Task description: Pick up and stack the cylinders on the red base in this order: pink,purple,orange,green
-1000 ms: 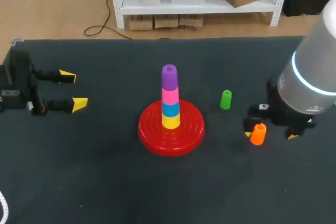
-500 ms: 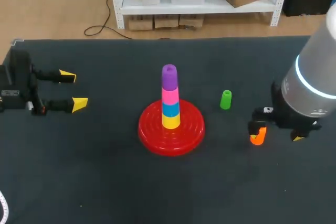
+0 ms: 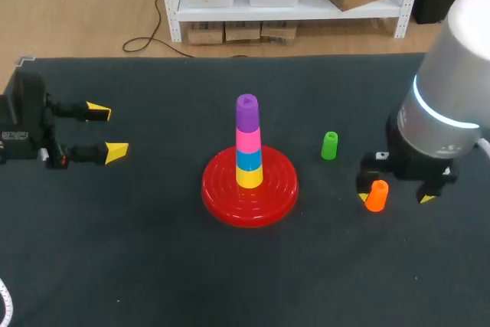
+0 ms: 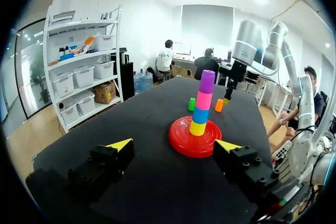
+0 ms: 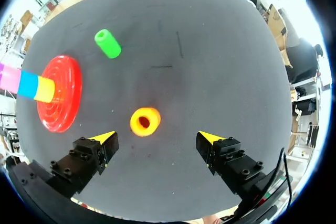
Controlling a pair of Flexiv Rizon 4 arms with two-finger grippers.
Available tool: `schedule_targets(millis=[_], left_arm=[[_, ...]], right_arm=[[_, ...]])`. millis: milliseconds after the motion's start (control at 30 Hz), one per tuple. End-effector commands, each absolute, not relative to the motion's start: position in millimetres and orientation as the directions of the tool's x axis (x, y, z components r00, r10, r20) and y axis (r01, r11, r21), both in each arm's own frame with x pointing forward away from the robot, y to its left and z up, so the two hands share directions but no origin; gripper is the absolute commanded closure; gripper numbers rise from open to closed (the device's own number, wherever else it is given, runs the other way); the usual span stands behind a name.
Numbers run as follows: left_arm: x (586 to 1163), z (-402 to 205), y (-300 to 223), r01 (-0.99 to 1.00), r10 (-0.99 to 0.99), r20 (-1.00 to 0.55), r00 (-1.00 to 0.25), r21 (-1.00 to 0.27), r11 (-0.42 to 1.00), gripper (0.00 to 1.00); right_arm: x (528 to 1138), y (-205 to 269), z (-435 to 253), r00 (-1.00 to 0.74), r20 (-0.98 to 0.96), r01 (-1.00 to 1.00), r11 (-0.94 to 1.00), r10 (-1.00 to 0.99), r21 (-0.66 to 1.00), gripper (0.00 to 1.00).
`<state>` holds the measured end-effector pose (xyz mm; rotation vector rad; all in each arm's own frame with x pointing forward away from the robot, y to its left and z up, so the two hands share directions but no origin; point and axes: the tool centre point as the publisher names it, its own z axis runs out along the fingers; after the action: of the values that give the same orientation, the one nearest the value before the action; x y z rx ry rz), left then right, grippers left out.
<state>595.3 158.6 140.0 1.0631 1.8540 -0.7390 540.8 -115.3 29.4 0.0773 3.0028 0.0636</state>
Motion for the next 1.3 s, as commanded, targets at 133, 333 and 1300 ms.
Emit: schedule_targets(millis=[133,333,1300], left_arm=[[595,137,158,0.881,0.374,-0.888,-0.269,-0.07,0.467,0.0],[595,137,158,0.881,0.374,-0.888,-0.269,-0.07,0.467,0.0],[595,137,158,0.881,0.374,-0.888,-0.269,-0.07,0.467,0.0]], right_arm=[[560,-113,28,-0.993,-0.102,0.058,0.998,0.059,0.02,0.0],[558,-109,27,-0.995,-0.093,0.042,0.999,0.043,0.004,0.0],[566,-102,31,-0.998,-0.05,0.031,1.0,0.031,0.002,0.56]])
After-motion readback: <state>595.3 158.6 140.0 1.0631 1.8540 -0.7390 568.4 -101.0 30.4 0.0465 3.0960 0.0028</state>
